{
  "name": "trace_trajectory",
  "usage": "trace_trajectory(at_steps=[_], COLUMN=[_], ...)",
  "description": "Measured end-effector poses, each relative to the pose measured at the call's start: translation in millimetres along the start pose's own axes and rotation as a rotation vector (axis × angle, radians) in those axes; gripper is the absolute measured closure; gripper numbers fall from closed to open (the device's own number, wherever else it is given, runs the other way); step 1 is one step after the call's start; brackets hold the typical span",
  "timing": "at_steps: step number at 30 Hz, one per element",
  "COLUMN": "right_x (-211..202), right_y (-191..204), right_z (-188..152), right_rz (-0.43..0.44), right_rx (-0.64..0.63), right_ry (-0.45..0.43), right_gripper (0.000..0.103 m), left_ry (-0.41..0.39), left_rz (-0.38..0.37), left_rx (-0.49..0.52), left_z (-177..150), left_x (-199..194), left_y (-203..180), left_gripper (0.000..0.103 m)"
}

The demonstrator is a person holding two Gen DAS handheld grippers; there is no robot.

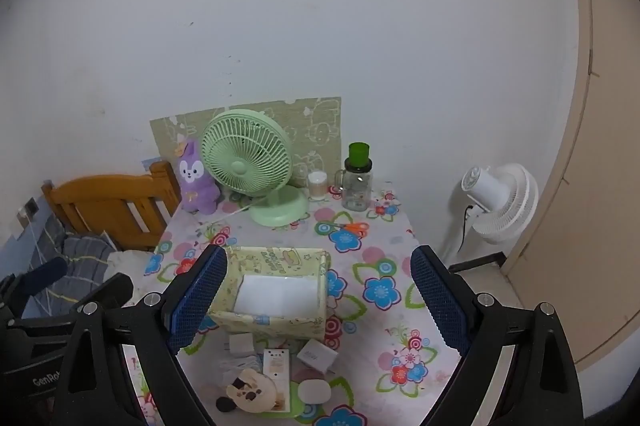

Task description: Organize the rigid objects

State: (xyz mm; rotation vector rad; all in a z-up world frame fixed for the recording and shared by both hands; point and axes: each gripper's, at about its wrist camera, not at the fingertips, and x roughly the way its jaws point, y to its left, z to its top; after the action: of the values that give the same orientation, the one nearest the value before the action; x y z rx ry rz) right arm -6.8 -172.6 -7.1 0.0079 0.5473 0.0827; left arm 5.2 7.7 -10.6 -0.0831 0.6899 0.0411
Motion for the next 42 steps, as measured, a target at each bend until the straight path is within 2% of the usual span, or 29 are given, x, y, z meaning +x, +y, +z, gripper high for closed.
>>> trace_trajectory(at_steps=[4,8,20,28,42], right_x=[3.7,0.7,4.7,8.2,13.9], right_y=[-1.2,0.9,1.6,1.1,1.6], right_z=[0.5,0.5,1.4,2.2,0.7], right_rz=[0.006,-0.039,-0.022,-0.019,-0.024], right_rx=[0.011,-0.011,-0.003,-0.009,-0.001], right_ry=[0.017,-0.016,-0.008,-0.007,0.008], right_gripper=[0.008,0.008,0.008,0.008,0.008], left_ry=[-0.019,-0.034,-0.040,-0.059,-0.054], left_rz=[0.003,0.012,0.009,0.055,0.057], left_rx=[0.007,0.019,0.012,0.021,0.004], left_z=[-0.8,-0.3,4.7,4.1,4.2], left_x=[-3.3,-4.5,-1.3,0.1,5.0], left_y=[-2.0,-1.6,2.7,-2.6,1.2], left_gripper=[0.000,0.000,0.000,0.000,0.000])
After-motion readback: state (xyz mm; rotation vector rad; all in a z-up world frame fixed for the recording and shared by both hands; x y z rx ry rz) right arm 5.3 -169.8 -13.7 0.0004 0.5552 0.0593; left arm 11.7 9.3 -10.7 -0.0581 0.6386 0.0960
